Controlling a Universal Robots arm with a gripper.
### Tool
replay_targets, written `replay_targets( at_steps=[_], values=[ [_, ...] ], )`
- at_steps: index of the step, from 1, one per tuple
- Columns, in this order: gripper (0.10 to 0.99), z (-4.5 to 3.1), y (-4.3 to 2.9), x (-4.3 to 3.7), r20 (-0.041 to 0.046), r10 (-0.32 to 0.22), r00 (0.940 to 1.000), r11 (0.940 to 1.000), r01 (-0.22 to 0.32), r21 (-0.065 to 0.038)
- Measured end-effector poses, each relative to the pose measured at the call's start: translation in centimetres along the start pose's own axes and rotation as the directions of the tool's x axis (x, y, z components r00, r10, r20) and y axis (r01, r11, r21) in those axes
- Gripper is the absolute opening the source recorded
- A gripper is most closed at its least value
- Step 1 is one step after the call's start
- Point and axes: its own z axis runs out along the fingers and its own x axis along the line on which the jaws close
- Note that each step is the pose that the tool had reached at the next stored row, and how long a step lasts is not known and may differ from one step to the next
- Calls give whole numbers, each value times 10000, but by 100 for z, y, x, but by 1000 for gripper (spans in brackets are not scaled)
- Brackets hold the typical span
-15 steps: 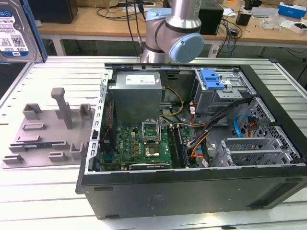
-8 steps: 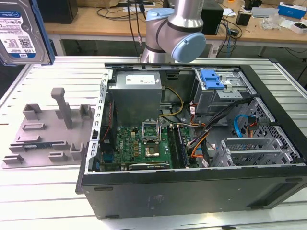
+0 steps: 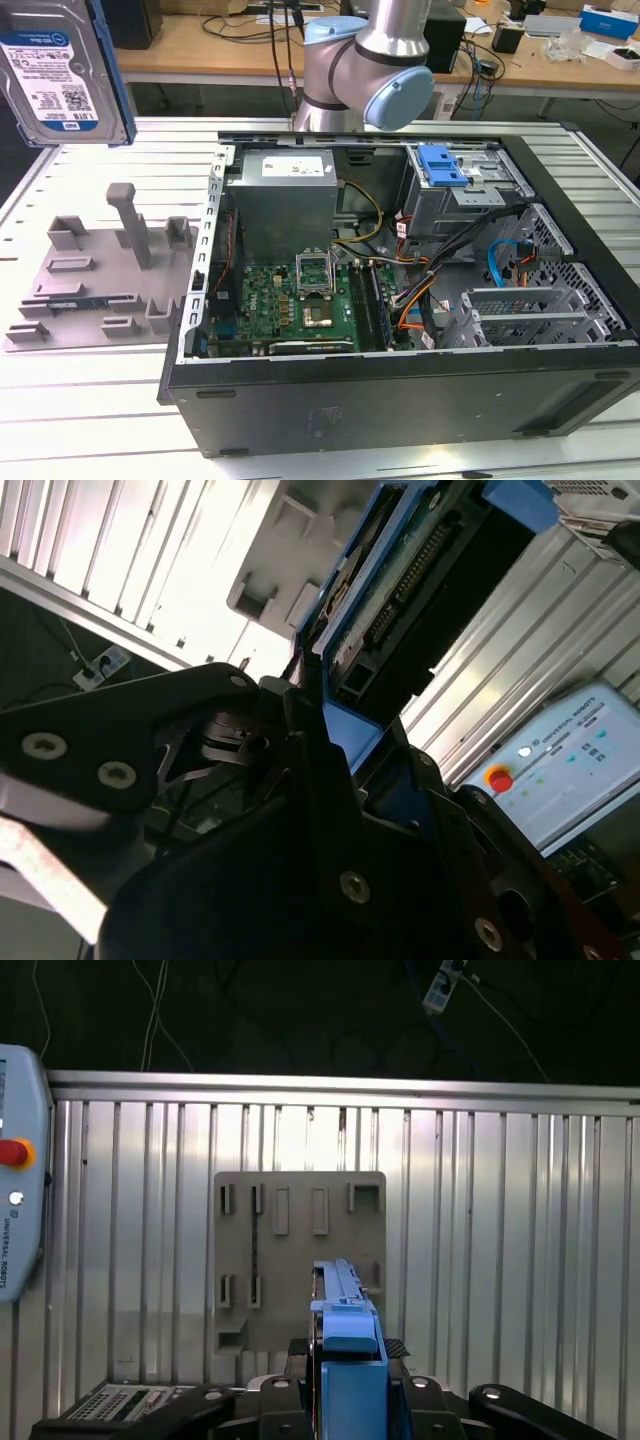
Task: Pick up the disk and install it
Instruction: 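Pick up the disk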
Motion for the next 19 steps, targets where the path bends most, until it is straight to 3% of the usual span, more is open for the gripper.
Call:
replay_targets(
  at_steps=[10, 19],
  values=[
    [369, -10, -456, 127, 1, -1, 10000, 10000, 1, -24],
    [369, -20, -959, 211, 2, 0, 10000, 10000, 0, -39]
  ],
)
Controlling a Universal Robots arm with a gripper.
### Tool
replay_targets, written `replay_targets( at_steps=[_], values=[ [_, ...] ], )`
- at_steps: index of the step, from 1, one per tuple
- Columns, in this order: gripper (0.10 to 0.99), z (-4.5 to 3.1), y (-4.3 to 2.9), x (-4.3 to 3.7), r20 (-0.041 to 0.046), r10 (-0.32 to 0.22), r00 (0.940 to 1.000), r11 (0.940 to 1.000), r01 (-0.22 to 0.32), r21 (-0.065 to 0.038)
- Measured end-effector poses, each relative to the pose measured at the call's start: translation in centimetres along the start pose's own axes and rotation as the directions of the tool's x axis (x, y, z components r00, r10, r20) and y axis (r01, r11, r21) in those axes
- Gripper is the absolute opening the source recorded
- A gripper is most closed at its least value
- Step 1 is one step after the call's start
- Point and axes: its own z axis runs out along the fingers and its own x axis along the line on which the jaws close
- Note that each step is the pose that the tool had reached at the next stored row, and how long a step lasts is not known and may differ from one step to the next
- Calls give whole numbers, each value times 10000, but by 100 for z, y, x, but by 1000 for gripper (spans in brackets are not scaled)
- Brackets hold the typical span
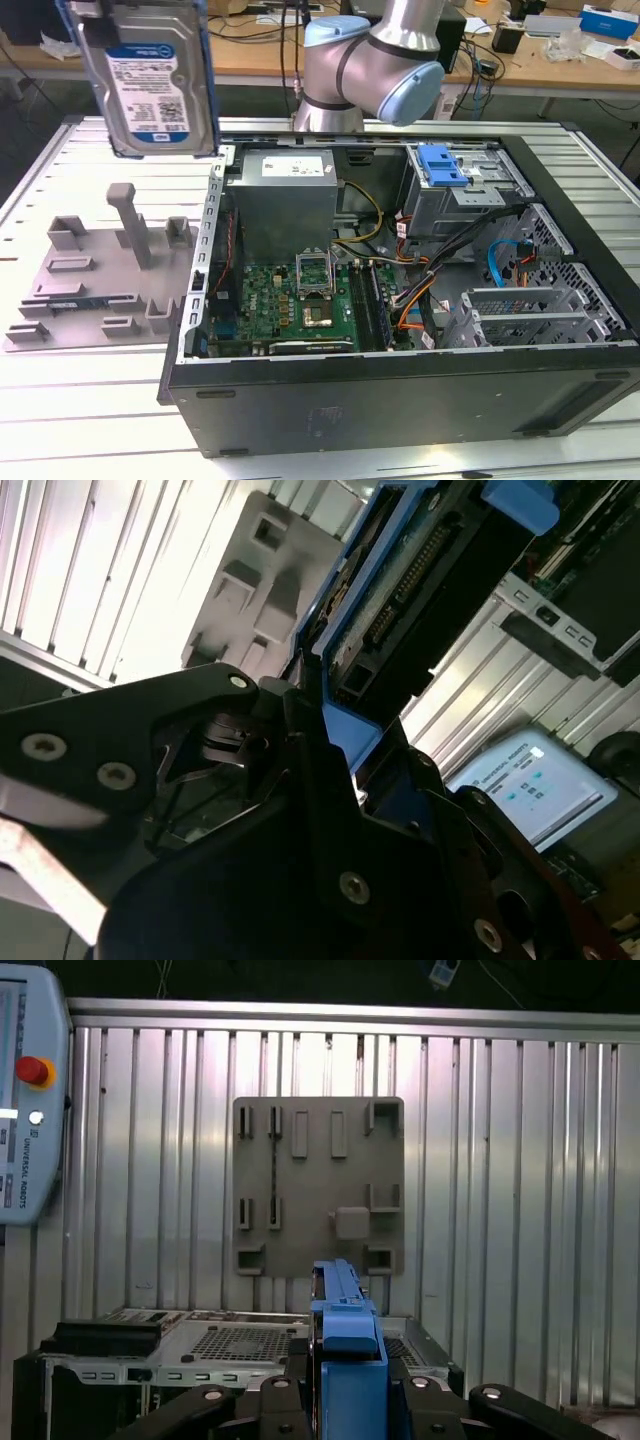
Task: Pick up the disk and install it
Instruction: 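Pick up the disk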
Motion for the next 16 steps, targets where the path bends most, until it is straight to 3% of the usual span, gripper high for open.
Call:
replay_targets(
  at_steps=[9, 11, 13, 16],
  values=[
    [369, -13, -508, 107, 1, 1, 10000, 10000, 0, -52],
    [369, -19, -675, 160, 1, -3, 10000, 10000, 3, -65],
    [369, -24, -776, 202, 1, -1, 10000, 10000, 1, -71],
    [369, -30, -983, 311, 3, -1, 10000, 10000, 1, -74]
  ],
)
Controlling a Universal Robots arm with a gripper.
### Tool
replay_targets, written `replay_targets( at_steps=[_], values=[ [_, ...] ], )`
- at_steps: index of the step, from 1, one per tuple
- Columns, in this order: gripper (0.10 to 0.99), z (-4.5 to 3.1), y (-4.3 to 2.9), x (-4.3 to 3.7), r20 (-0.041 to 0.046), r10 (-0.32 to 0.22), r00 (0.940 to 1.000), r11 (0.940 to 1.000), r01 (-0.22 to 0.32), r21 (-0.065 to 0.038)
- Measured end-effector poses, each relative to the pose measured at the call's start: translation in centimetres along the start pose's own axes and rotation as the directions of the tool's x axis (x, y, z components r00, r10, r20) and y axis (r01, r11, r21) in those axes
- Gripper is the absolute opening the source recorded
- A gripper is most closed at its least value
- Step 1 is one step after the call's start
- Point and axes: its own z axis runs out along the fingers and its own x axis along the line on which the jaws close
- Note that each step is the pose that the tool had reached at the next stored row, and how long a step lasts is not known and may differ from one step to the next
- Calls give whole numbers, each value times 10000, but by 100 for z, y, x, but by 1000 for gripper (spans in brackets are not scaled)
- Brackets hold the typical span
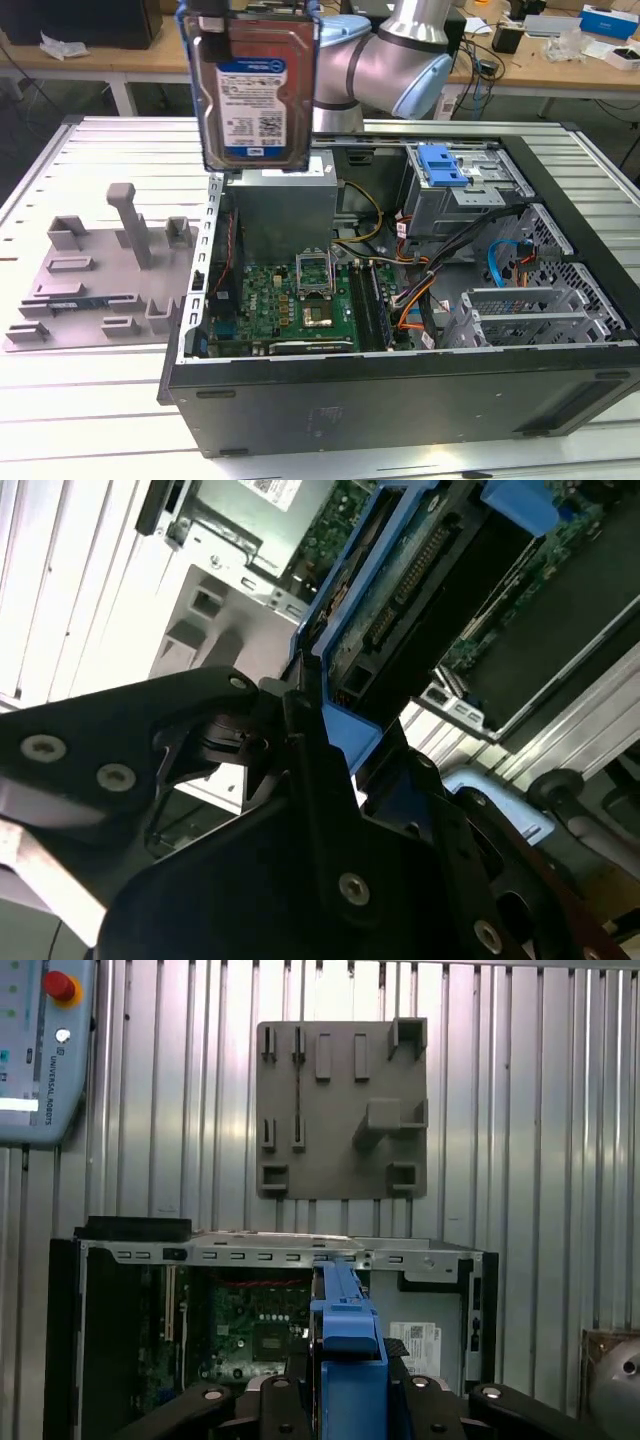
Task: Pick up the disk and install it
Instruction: 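Pick up the disk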
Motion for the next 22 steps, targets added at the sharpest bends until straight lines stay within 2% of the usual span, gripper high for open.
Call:
replay_targets(
  at_steps=[4, 7, 11, 13, 17, 22],
  values=[
    [369, -4, -148, 121, -1, -2, 10000, 10000, 2, 0],
    [369, -9, -332, 289, -1, -2, 10000, 10000, 2, 0],
    [369, -12, -471, 423, -1, 0, 10000, 10000, 0, -1],
    [369, -14, -554, 518, -1, 1, 10000, 10000, -1, -1],
    [369, -12, -612, 622, 0, -1, 10000, 10000, 1, -1],
    [369, -1, -706, 693, 3, 48, 10000, 10000, -48, 0]
  ],
)
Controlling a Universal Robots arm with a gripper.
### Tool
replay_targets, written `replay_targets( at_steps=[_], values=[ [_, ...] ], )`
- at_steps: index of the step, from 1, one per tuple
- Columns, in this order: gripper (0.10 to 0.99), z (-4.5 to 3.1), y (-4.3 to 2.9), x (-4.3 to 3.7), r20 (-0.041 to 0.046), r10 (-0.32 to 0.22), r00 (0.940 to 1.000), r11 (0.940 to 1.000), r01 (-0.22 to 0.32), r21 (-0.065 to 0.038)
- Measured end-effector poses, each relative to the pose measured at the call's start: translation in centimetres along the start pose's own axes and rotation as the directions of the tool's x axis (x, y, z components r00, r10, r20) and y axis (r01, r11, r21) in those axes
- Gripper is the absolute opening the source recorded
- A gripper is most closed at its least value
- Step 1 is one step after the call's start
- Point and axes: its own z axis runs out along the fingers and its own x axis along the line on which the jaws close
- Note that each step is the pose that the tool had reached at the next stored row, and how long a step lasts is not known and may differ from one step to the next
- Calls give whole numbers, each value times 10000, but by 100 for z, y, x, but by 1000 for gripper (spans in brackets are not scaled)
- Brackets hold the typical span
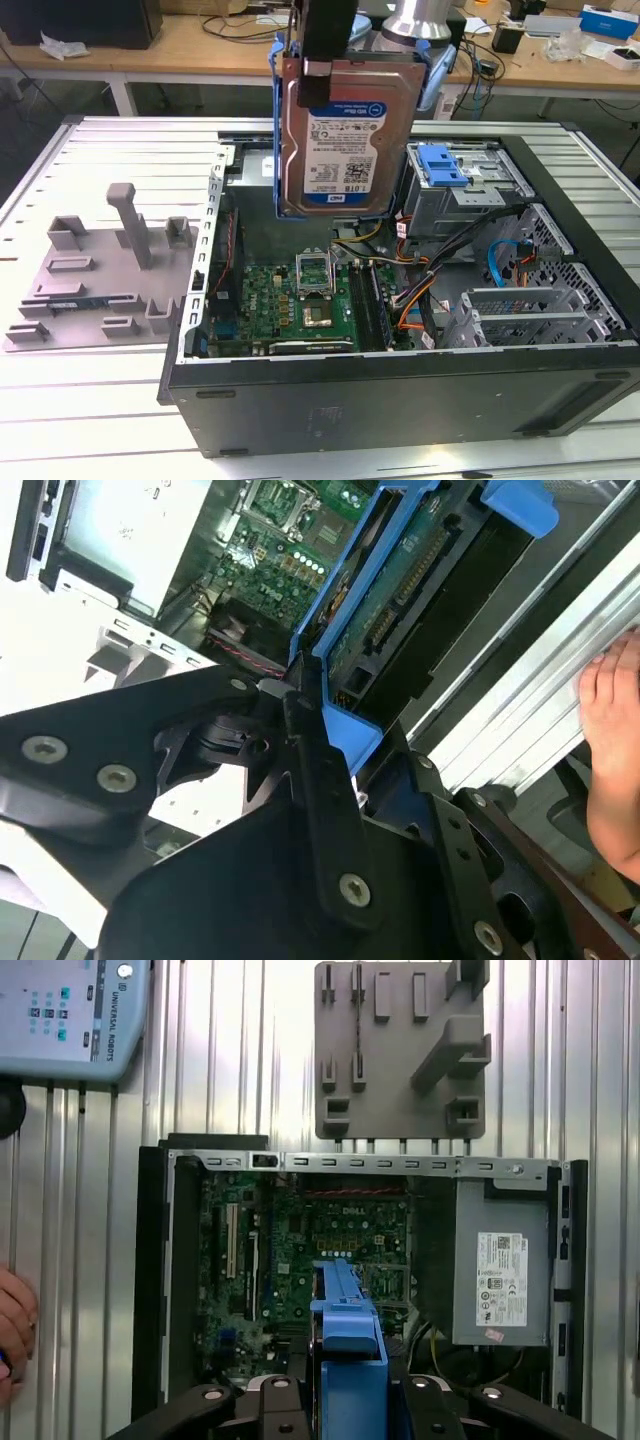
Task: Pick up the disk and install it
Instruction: 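Pick up the disk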
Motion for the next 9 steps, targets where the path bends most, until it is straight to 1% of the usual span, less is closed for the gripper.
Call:
replay_targets(
  at_steps=[2, 5, 6, 7, 8, 9],
  values=[
    [369, 0, -47, 10, -3, 13, 10000, 10000, -13, -2],
    [369, -2, -170, 25, -2, 11, 10000, 10000, -11, 0],
    [369, -5, -256, 34, -2, 15, 10000, 10000, -15, -1],
    [369, -7, -360, 46, -2, 13, 10000, 10000, -13, -1],
    [369, -7, -425, 54, 0, 14, 10000, 10000, -14, -1],
    [369, -9, -467, 61, -2, 12, 10000, 10000, -12, -1]
  ],
)
